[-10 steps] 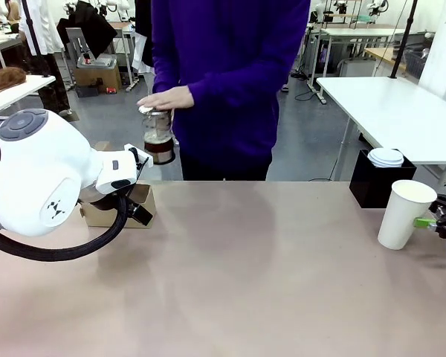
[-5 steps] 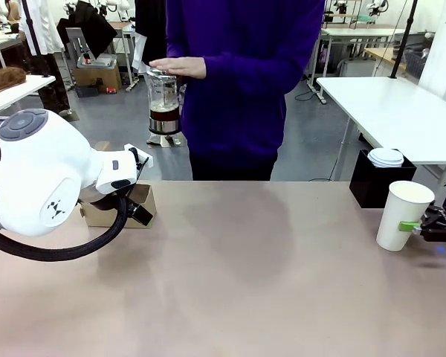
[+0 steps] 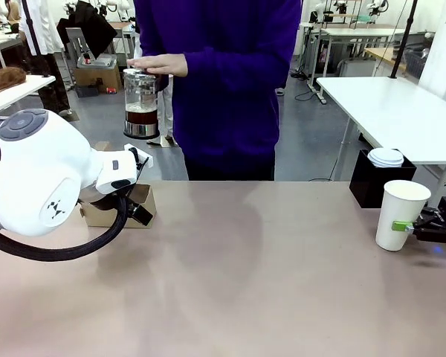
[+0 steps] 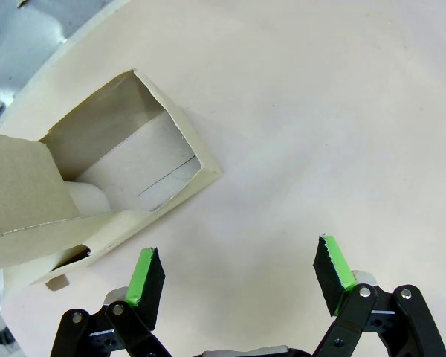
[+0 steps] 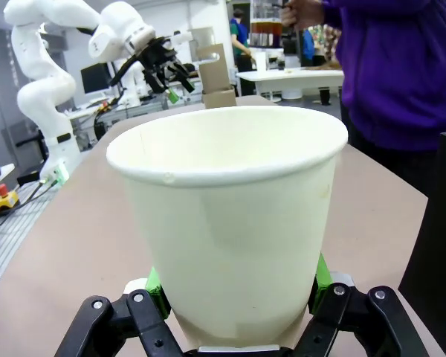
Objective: Pour a drink into a cup and package it in a carrier.
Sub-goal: Pick up the 600 ml Paper Cup and place it in the middle top area of the table, then when a person places the Paper Cup Lid on the 600 ml Paper Cup , lift the 600 ml Paper Cup.
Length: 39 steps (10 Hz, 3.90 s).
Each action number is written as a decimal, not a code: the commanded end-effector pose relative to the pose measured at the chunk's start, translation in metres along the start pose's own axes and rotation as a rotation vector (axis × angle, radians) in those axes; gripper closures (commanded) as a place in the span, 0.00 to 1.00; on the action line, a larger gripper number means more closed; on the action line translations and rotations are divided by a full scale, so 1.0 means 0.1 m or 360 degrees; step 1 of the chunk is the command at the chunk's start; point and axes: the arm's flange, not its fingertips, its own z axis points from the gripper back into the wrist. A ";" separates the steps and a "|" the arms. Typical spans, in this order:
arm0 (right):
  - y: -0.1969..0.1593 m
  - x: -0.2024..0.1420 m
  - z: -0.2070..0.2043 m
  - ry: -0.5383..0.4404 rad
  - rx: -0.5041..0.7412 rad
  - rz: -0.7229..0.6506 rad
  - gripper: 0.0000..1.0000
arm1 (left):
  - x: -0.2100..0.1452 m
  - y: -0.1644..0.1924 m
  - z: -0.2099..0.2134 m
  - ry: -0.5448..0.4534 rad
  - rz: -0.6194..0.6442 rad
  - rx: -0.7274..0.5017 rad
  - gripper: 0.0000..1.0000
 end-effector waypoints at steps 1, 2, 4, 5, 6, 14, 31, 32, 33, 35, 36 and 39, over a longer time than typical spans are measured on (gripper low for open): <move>0.00 0.00 -0.01 -0.0002 -0.0003 0.0002 0.20 | 0.00 0.00 0.00 -0.0001 -0.0001 -0.0002 0.00; 0.00 0.00 -0.01 -0.0002 -0.0003 0.0002 0.20 | 0.00 0.00 0.00 -0.0001 -0.0001 -0.0002 0.00; 0.00 0.00 0.00 0.0000 0.0000 0.0000 0.20 | 0.00 0.00 0.00 -0.0001 -0.0001 -0.0002 0.00; 0.11 0.15 -0.25 0.0031 -0.0054 0.0012 0.20 | 0.00 0.00 0.00 -0.0001 -0.0001 -0.0002 0.00; 0.18 0.30 -0.49 0.0020 -0.0109 0.0006 0.20 | 0.00 0.00 0.00 -0.0001 -0.0001 -0.0002 0.00; -0.15 0.71 -2.37 -0.0130 -0.0363 0.0138 0.20 | 0.00 0.00 0.00 -0.0001 -0.0001 -0.0002 0.00; -0.67 0.43 -2.83 -0.0207 -0.0356 0.0072 0.20 | 0.00 0.00 0.00 -0.0001 -0.0001 -0.0002 0.00; -0.67 0.43 -2.83 -0.0207 -0.0356 0.0072 0.20 | 0.00 0.00 0.00 -0.0001 -0.0001 -0.0002 0.00; -0.67 0.43 -2.83 -0.0207 -0.0356 0.0072 0.20 | 0.00 0.00 0.00 -0.0001 -0.0001 -0.0002 0.00; -0.67 0.43 -2.83 -0.0207 -0.0356 0.0072 0.20 | 0.00 0.00 0.00 -0.0001 -0.0001 -0.0002 0.00; -0.67 0.43 -2.83 -0.0207 -0.0356 0.0072 0.20 | 0.00 0.00 0.00 -0.0001 -0.0001 -0.0002 0.00; -0.67 0.43 -2.83 -0.0207 -0.0356 0.0072 0.20 | 0.00 0.00 0.00 -0.0001 -0.0001 -0.0002 0.00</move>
